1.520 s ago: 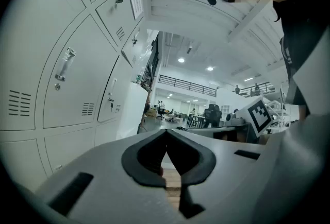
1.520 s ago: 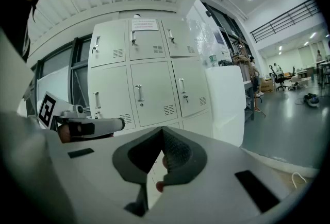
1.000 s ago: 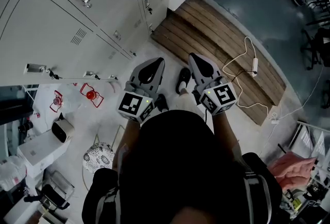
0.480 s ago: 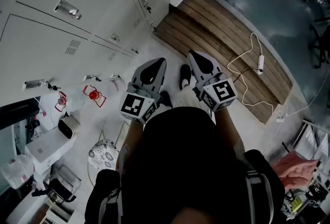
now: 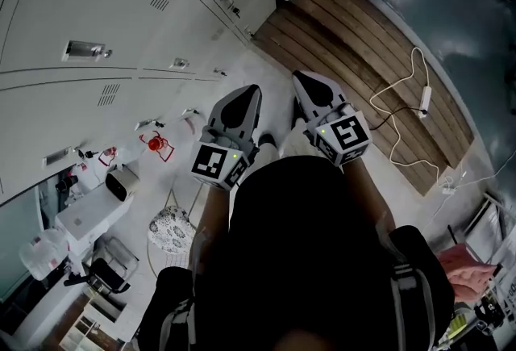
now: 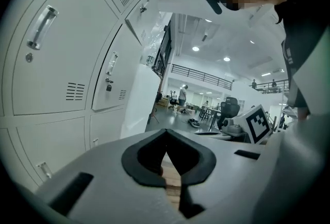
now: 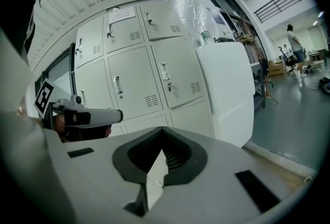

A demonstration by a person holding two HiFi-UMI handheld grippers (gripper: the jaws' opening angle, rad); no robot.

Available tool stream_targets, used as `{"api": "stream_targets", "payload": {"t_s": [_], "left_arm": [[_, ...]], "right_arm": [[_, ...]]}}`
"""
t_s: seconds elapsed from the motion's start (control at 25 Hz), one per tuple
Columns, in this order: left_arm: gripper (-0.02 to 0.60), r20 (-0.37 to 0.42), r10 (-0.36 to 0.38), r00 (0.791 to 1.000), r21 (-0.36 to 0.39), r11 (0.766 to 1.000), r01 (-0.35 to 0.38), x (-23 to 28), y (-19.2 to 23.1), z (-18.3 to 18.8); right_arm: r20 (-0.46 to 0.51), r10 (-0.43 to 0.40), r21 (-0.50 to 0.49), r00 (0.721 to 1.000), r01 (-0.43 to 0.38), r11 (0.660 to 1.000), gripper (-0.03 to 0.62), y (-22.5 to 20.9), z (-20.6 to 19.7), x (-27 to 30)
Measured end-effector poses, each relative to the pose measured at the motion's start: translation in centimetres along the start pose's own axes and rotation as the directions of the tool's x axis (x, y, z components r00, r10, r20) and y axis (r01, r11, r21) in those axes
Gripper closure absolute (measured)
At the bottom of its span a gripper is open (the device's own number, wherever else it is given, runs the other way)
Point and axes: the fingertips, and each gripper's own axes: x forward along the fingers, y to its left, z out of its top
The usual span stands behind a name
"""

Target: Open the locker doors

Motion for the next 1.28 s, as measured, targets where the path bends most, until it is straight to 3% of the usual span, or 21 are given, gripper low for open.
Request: {"api": "stream_targets", "payload": {"t_s": [0.4,0.76,1.28], "left_arm": [[0.566,-0.032,0.098,0.995,-0.007,0.995,-0.098,5.6,2.3,-0.9],[0.566,-0.067,0.117,0.991,-0.026,0.993,-0.119,8.3,4.5,-2.7],[0.566,-0.125,0.053,0.991,-0.018,0.998,-0.056,12.1,9.3,-5.3]], "right_arm": [[-0.051,0.108,0.037,0.993,-0.106,0.994,0.589,-4.7,-0.5,4.0],[-0.084,0.111,0.032,0.990,-0.109,0.994,0.590,-7.3,-2.4,7.0],[-0.067,0.077,0.018,0.995,-0.076,0.997,0.591,-9.3,-5.2,12.0]]}}
